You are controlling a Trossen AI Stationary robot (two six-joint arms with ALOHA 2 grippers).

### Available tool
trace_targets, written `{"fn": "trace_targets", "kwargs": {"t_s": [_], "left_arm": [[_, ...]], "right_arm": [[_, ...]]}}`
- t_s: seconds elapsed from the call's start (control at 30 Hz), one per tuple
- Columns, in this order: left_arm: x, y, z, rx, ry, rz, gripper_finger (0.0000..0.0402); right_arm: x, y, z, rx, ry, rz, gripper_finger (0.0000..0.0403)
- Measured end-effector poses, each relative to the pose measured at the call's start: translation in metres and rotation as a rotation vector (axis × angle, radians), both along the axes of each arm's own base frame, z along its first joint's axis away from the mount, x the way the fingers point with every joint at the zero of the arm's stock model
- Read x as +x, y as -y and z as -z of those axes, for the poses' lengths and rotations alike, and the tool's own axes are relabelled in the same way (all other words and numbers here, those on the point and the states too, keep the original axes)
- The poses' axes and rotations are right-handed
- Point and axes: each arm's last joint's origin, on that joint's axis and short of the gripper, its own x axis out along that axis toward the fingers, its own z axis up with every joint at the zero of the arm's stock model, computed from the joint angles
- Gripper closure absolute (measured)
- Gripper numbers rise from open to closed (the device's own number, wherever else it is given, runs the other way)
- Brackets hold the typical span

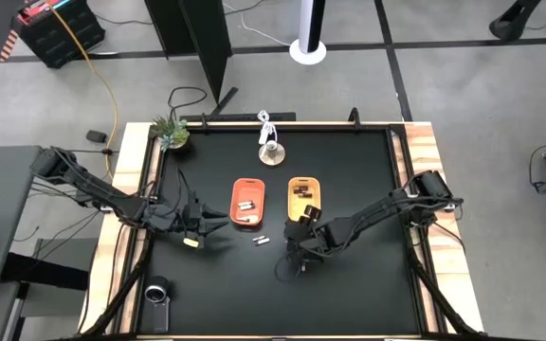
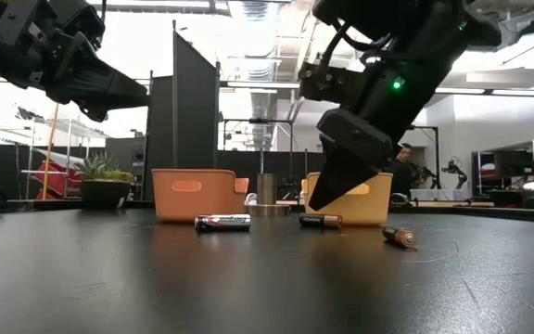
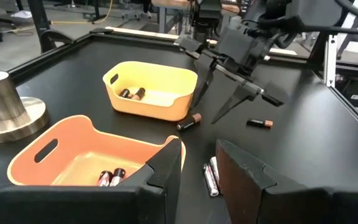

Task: Sort batteries
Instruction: Put the black battery into the yellow bin

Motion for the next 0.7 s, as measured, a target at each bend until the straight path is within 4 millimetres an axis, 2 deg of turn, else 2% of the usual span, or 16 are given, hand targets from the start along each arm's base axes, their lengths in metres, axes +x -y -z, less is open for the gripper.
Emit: {"fn": "trace_targets", "kwargs": {"t_s": [0.47, 0.7], "left_arm": [[0.000, 0.000, 0.000, -0.004, 0.005, -0.001, 0.0304], [0.000, 0.000, 0.000, -0.019, 0.006, -0.007, 0.0304]], "right_arm": [[0.002, 0.018, 0.002, 0.102, -0.025, 0.075, 0.0200], [0.009, 0.023, 0.019, 0.120, -0.057, 0.063, 0.0226]]}}
